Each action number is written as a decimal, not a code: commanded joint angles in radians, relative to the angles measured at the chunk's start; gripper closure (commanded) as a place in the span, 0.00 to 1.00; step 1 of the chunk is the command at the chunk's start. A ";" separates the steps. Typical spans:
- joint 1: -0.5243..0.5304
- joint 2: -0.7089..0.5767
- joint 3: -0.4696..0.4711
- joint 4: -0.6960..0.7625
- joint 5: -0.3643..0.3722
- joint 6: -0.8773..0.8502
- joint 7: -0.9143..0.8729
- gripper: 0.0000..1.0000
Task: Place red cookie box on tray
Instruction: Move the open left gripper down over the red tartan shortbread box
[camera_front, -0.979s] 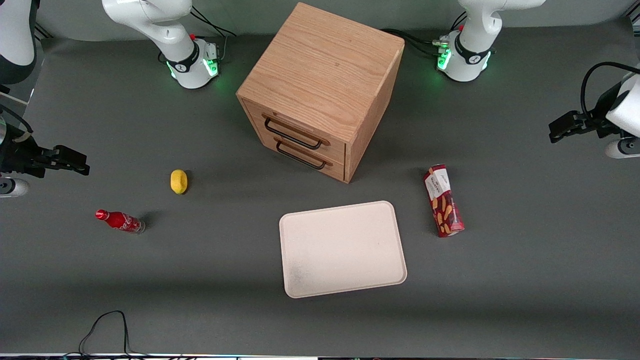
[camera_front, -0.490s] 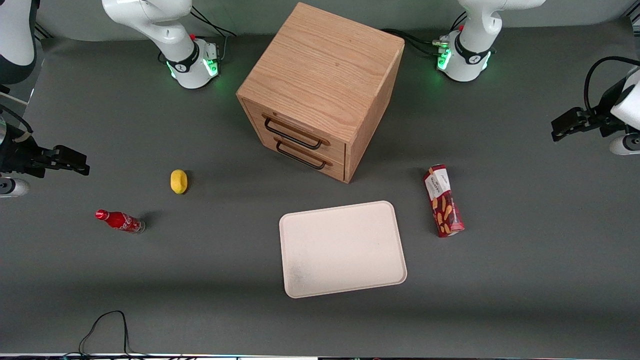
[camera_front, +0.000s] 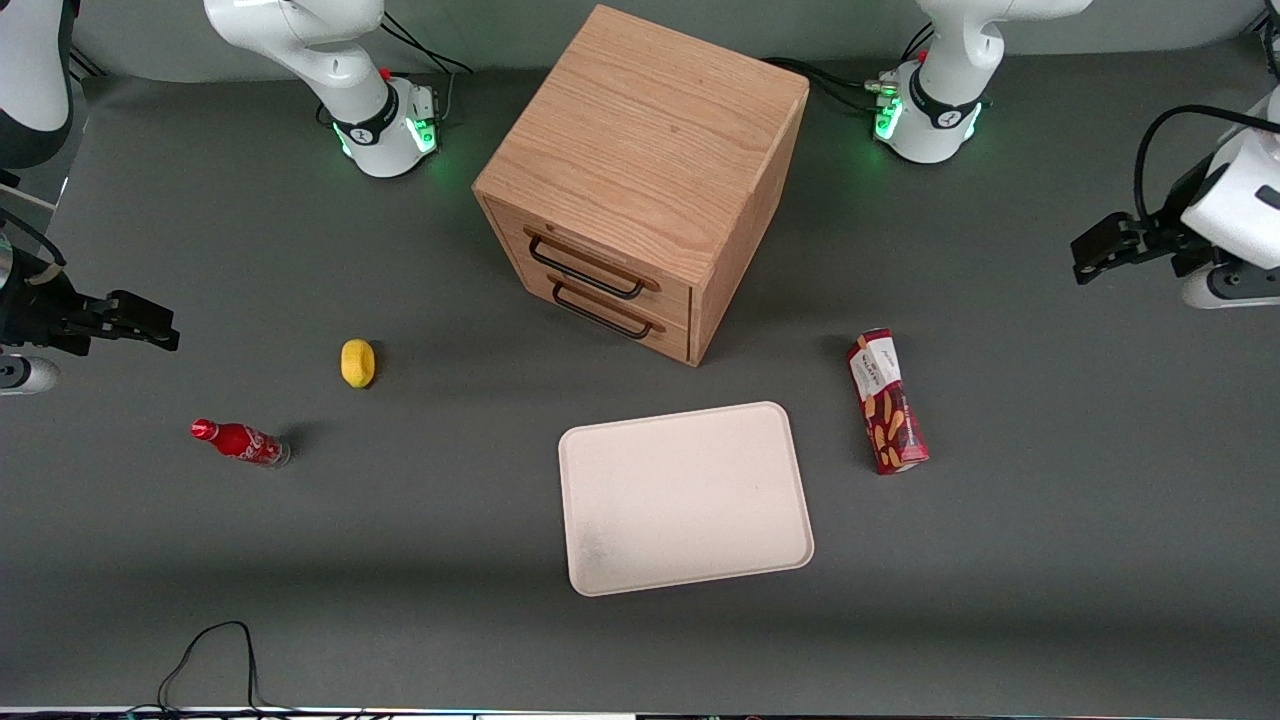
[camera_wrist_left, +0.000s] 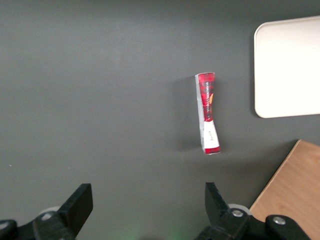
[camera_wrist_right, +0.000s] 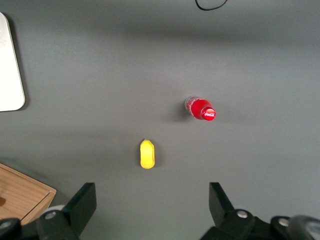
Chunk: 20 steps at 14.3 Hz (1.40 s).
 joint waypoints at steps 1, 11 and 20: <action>-0.008 0.059 -0.063 0.098 -0.022 -0.045 -0.134 0.00; -0.008 0.220 -0.196 0.298 -0.034 -0.133 -0.360 0.00; 0.061 0.102 -0.192 -0.322 -0.034 0.347 -0.218 0.00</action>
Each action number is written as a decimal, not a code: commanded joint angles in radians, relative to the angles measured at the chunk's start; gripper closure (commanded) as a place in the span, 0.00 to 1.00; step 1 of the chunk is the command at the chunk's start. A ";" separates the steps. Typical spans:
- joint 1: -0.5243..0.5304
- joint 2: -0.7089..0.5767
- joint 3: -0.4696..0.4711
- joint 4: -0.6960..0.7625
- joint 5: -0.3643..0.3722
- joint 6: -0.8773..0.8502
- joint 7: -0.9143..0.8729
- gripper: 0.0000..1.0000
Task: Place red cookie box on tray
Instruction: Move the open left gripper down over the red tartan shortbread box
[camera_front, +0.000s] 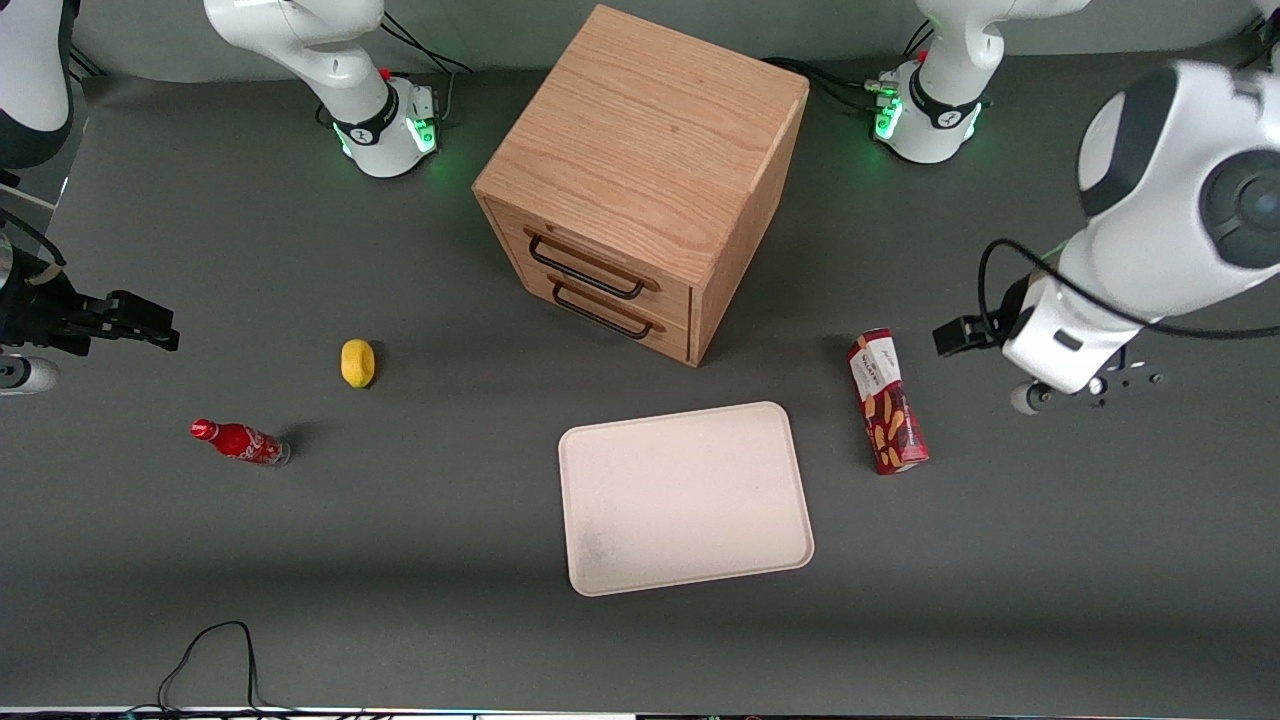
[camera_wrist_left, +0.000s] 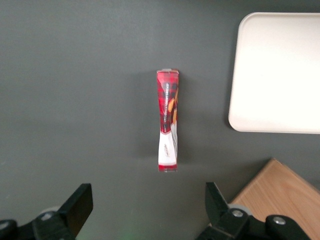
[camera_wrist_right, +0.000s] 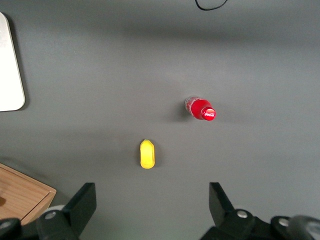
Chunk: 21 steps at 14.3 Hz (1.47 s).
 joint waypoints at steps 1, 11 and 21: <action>-0.010 -0.079 -0.007 -0.259 -0.005 0.201 0.004 0.00; -0.016 0.177 -0.008 -0.433 -0.008 0.639 -0.046 0.00; -0.015 0.182 -0.008 -0.425 0.008 0.639 -0.026 1.00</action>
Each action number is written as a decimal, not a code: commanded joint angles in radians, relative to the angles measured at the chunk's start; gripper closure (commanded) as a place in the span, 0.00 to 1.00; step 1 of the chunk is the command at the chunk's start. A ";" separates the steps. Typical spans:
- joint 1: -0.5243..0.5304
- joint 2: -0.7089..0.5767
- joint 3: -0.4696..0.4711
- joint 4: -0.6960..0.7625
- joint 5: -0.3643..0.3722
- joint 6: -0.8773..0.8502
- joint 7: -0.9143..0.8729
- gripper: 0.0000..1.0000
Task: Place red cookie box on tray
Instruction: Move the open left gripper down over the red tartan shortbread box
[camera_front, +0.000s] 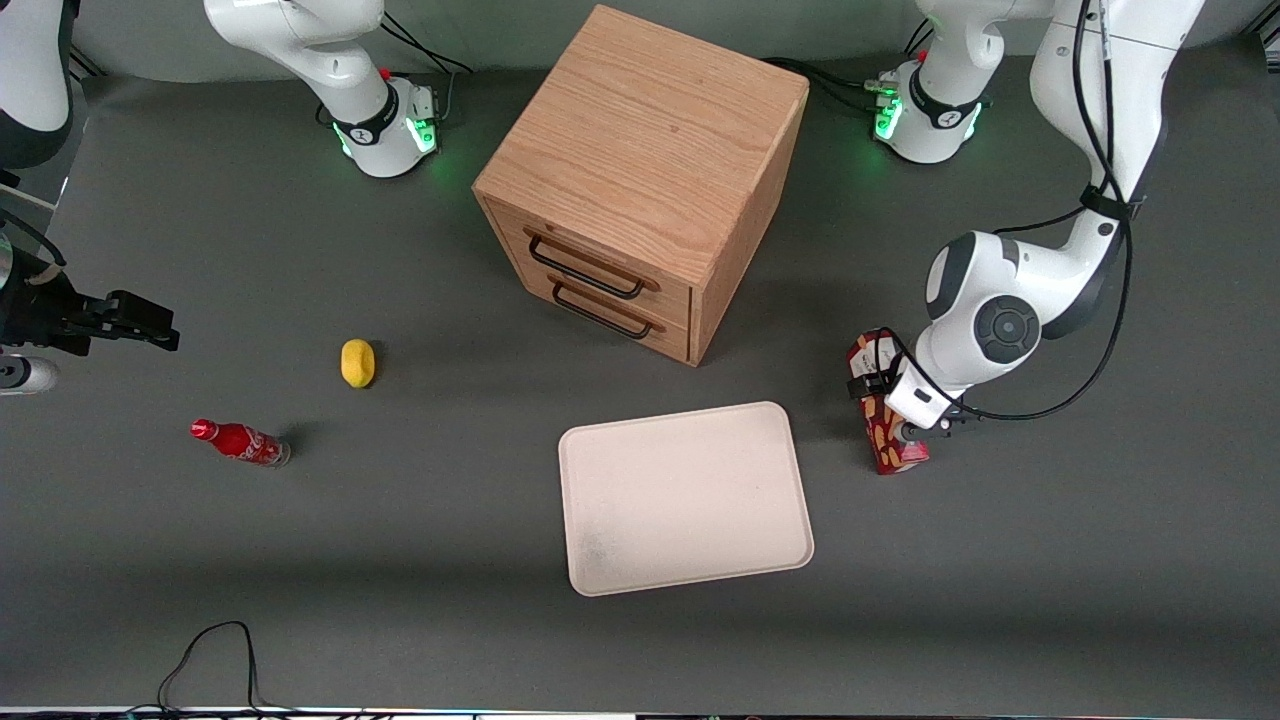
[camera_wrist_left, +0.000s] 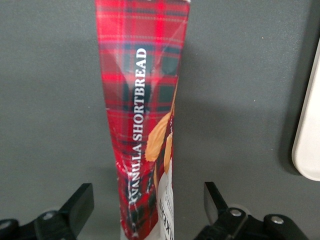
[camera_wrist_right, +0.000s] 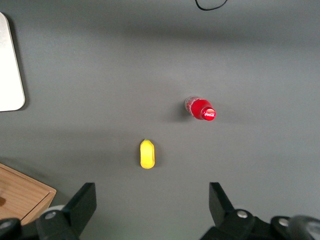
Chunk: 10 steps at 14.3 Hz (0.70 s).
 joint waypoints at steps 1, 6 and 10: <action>-0.006 -0.013 0.005 0.008 0.008 -0.004 0.011 1.00; -0.006 -0.013 0.005 0.011 0.008 -0.004 0.013 1.00; -0.005 -0.023 0.005 0.020 0.006 -0.020 0.013 1.00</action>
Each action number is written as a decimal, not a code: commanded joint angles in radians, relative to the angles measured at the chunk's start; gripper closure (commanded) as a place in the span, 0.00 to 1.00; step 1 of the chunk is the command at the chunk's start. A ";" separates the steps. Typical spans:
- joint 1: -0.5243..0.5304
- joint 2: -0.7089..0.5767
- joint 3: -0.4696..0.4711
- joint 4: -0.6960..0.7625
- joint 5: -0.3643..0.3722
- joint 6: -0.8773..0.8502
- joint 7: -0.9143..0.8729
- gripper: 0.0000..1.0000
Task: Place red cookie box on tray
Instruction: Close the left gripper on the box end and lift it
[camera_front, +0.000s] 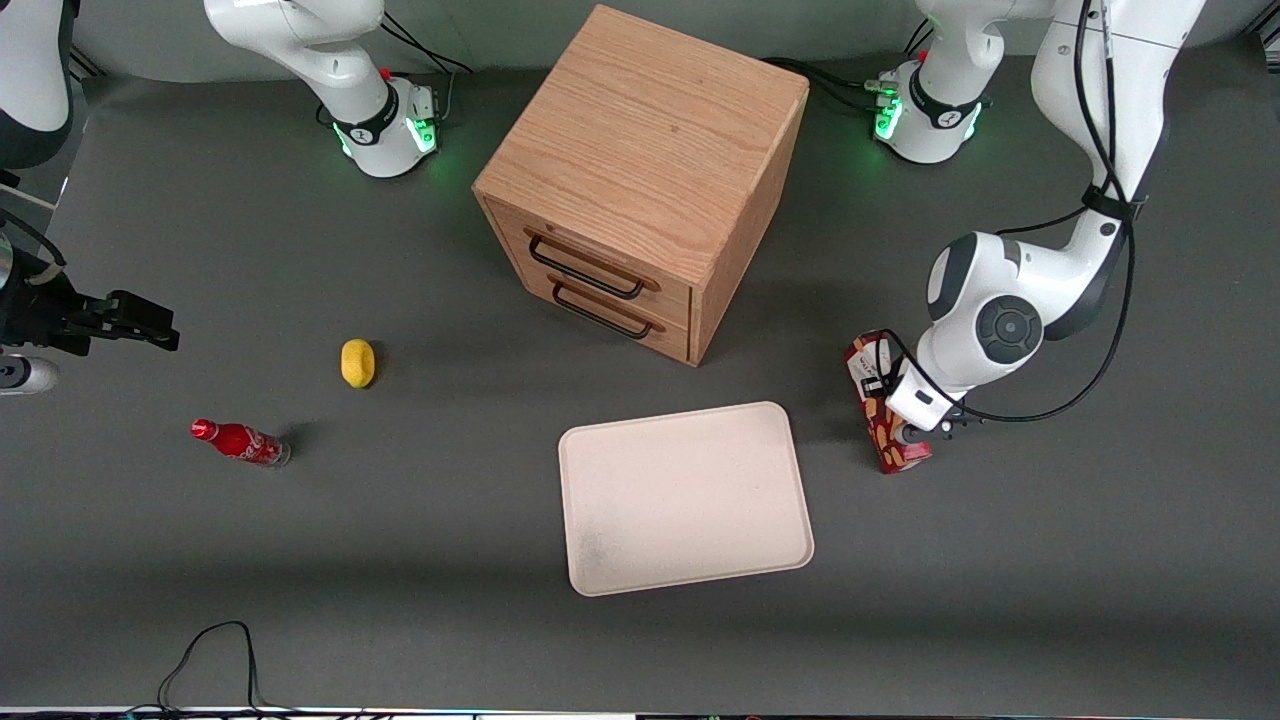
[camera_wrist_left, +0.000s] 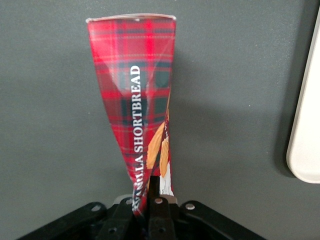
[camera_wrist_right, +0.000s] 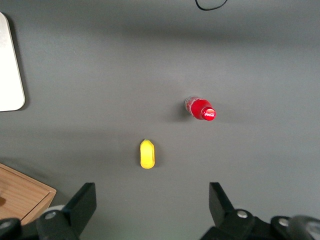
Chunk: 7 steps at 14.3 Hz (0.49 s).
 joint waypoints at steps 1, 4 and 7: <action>-0.005 -0.040 0.005 0.010 0.006 -0.026 0.003 1.00; -0.005 -0.135 0.005 0.050 0.006 -0.175 0.006 1.00; 0.003 -0.270 0.005 0.167 0.005 -0.443 0.064 1.00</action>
